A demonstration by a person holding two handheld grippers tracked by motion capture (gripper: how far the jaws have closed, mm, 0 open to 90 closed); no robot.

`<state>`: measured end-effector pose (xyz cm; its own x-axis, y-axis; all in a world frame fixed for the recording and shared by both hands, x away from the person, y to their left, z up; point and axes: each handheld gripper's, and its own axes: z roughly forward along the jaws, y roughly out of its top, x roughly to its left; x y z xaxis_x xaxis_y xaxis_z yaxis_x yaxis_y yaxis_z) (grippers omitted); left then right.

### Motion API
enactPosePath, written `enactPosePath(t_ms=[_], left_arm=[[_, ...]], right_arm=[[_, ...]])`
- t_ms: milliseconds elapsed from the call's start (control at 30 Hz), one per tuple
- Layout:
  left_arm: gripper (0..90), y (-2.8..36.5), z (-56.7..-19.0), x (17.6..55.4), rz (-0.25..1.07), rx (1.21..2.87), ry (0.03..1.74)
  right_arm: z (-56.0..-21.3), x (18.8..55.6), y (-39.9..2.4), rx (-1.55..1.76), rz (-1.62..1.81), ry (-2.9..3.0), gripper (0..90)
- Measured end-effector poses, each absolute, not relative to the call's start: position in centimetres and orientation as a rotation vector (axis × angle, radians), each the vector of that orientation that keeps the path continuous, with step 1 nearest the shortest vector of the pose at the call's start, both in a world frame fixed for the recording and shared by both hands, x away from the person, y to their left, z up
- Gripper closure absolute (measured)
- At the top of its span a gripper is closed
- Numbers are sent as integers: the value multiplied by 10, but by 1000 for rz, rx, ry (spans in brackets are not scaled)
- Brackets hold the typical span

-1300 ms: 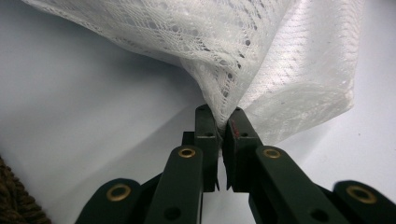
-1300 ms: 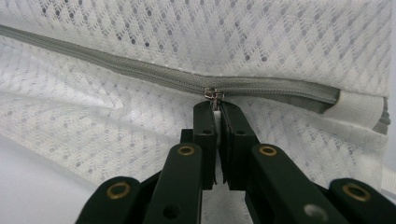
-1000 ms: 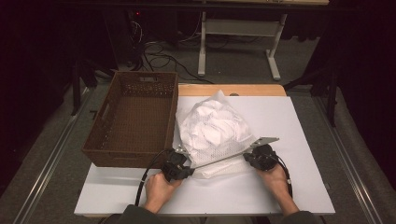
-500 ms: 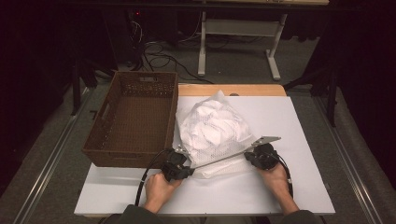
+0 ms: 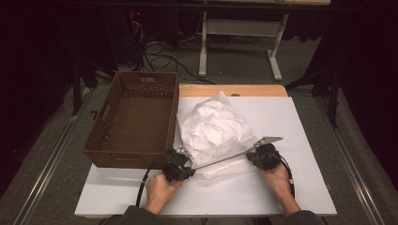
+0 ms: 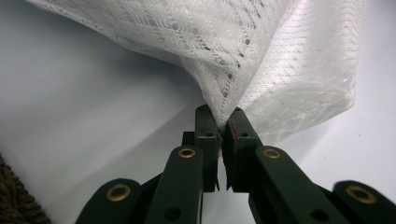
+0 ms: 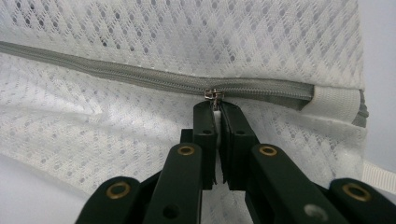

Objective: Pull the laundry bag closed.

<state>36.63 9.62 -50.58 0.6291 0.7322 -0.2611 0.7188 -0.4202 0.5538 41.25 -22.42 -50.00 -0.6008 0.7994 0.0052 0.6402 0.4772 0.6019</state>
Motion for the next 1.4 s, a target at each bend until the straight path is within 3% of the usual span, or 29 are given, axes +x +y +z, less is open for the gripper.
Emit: enactPosePath(t_ms=[1400], left_arm=[[858, 92, -499, 362, 158, 2301, 1121]], right_arm=[[-498, 414, -224, 1249, 790, 2415, 866]])
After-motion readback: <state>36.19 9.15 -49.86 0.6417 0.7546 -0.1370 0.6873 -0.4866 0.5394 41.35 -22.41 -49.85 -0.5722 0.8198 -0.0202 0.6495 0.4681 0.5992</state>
